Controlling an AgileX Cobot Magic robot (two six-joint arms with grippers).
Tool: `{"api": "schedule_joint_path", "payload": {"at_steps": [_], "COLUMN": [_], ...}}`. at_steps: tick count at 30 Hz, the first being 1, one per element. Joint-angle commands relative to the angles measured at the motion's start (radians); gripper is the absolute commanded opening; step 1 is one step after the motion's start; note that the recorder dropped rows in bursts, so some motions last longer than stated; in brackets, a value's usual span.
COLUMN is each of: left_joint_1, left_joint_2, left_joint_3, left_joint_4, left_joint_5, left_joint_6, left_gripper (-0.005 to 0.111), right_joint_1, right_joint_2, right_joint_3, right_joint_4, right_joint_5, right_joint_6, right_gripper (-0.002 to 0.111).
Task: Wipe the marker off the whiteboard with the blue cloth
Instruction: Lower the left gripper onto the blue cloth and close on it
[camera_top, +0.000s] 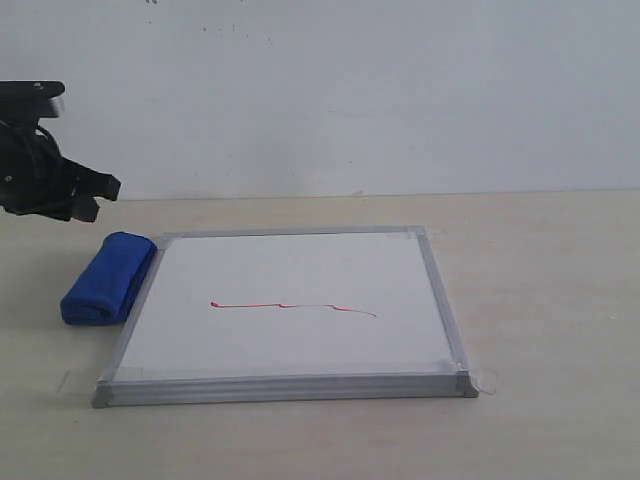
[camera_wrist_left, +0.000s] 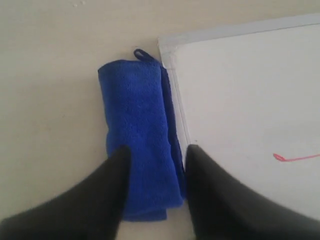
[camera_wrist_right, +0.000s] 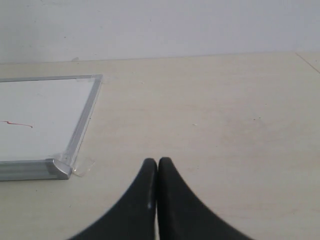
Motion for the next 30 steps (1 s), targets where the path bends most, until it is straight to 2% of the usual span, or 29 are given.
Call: {"api": "schedule_joint_path", "payload": {"at_steps": [1,3,12,17,21,30], "left_joint_1": [0.003,0.003,0.001,0.001,0.001,0.001], "left_joint_2": [0.088,0.127,0.269,0.301,0.328,0.406], "left_joint_3": [-0.090,-0.128,-0.246,-0.250,-0.250,-0.250], "left_joint_4": [0.048,0.049,0.051,0.104,0.150,0.129], "left_joint_5": [0.004,0.007,0.074,0.064,0.064,0.045], "left_joint_6": [-0.014,-0.014,0.021,0.024,-0.034,-0.034], "left_gripper": [0.063,0.068,0.068,0.073,0.076,0.077], "right_joint_1": [-0.008,-0.008,-0.008,-0.008,-0.008,-0.008], "right_joint_2": [-0.005,-0.005,-0.005,-0.005,-0.005,-0.005], "right_joint_3": [0.000,0.000,0.000,0.000,0.000,0.000], "right_joint_4": [-0.006,-0.006,-0.006,-0.006,-0.006,-0.006], "right_joint_5": [-0.008,-0.008,-0.008,-0.008,-0.008,-0.008], "right_joint_6": [0.000,0.000,0.000,0.000,0.000,0.000], "right_gripper": [0.000,0.000,0.000,0.000,0.000,0.000]}}
